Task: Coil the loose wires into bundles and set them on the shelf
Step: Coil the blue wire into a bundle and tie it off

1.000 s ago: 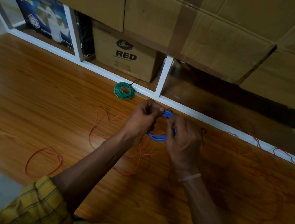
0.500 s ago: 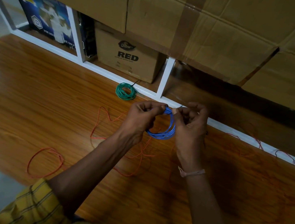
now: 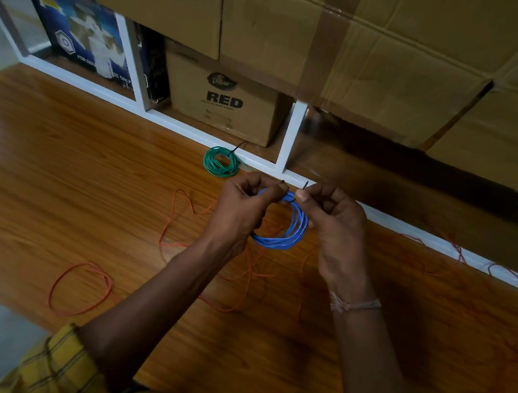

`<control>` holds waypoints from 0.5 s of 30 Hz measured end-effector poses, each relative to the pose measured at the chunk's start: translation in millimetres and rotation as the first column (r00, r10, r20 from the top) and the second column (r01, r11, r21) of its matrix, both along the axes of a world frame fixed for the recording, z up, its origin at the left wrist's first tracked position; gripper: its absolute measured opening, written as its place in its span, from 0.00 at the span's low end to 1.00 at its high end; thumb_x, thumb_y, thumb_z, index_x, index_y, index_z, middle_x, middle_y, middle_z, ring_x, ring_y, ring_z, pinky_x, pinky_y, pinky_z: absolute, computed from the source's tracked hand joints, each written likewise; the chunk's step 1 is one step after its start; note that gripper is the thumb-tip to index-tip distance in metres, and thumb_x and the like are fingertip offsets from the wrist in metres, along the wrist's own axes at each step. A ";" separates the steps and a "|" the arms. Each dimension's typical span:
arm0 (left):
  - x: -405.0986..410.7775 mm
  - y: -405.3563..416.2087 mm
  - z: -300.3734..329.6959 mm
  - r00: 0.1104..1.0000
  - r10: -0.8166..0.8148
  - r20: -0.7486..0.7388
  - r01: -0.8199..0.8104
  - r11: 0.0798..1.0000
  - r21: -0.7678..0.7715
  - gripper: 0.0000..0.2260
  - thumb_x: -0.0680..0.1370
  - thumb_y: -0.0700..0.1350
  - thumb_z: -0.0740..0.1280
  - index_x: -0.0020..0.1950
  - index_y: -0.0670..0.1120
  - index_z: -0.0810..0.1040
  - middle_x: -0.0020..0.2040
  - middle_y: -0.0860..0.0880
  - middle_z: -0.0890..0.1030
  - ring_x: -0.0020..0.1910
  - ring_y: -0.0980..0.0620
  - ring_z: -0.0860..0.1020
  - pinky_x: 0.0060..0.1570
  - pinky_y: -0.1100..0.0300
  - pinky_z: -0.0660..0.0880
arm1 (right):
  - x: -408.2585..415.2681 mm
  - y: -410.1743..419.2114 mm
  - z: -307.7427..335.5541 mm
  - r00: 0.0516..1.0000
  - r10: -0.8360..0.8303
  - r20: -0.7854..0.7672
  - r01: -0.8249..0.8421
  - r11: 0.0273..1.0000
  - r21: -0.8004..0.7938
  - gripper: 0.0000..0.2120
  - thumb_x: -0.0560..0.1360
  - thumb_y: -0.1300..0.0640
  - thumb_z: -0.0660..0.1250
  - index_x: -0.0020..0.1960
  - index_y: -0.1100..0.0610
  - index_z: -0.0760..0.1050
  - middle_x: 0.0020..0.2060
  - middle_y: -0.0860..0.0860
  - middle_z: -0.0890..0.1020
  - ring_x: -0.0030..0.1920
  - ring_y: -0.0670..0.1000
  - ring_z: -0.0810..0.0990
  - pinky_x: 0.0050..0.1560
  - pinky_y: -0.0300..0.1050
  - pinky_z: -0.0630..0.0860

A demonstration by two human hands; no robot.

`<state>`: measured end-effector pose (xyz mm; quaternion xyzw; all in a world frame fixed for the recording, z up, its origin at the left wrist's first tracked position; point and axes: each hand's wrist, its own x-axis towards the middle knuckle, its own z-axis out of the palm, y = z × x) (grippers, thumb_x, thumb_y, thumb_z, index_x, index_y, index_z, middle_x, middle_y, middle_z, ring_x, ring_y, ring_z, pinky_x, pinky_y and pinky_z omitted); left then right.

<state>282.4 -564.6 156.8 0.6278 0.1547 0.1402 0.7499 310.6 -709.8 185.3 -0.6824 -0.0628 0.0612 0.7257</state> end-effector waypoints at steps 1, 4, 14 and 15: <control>-1.3 0.1 2.0 1.000 -0.003 0.024 0.003 1.000 0.016 0.06 0.81 0.37 0.73 0.47 0.35 0.83 0.34 0.42 0.83 0.23 0.61 0.69 0.26 0.65 0.65 | -0.9 0.2 2.2 1.000 -0.001 0.004 0.001 1.000 0.009 0.05 0.74 0.66 0.74 0.49 0.60 0.81 0.40 0.47 0.86 0.44 0.45 0.85 0.45 0.36 0.79; -8.2 -2.2 11.1 0.994 -0.009 0.113 -0.001 0.996 0.084 0.04 0.80 0.35 0.72 0.46 0.36 0.83 0.34 0.50 0.83 0.25 0.64 0.74 0.30 0.72 0.69 | -6.2 1.6 11.3 0.997 -0.034 0.073 0.032 0.999 0.023 0.06 0.74 0.67 0.75 0.50 0.62 0.82 0.41 0.48 0.87 0.45 0.46 0.86 0.46 0.37 0.80; -20.2 -1.4 31.6 0.978 0.023 0.208 -0.055 0.988 0.147 0.05 0.80 0.37 0.73 0.54 0.39 0.88 0.46 0.46 0.89 0.48 0.51 0.87 0.52 0.56 0.83 | -22.1 4.2 33.7 0.947 -0.112 0.302 0.156 0.980 -0.127 0.06 0.76 0.63 0.75 0.50 0.55 0.86 0.43 0.47 0.88 0.47 0.45 0.87 0.50 0.40 0.83; -20.3 -1.3 32.7 0.977 0.026 0.211 -0.059 0.987 0.148 0.04 0.80 0.37 0.73 0.53 0.39 0.88 0.46 0.46 0.89 0.49 0.50 0.87 0.54 0.54 0.83 | -23.5 3.6 34.6 0.944 -0.117 0.310 0.166 0.976 -0.138 0.06 0.76 0.63 0.75 0.50 0.54 0.86 0.43 0.46 0.88 0.46 0.44 0.87 0.50 0.40 0.83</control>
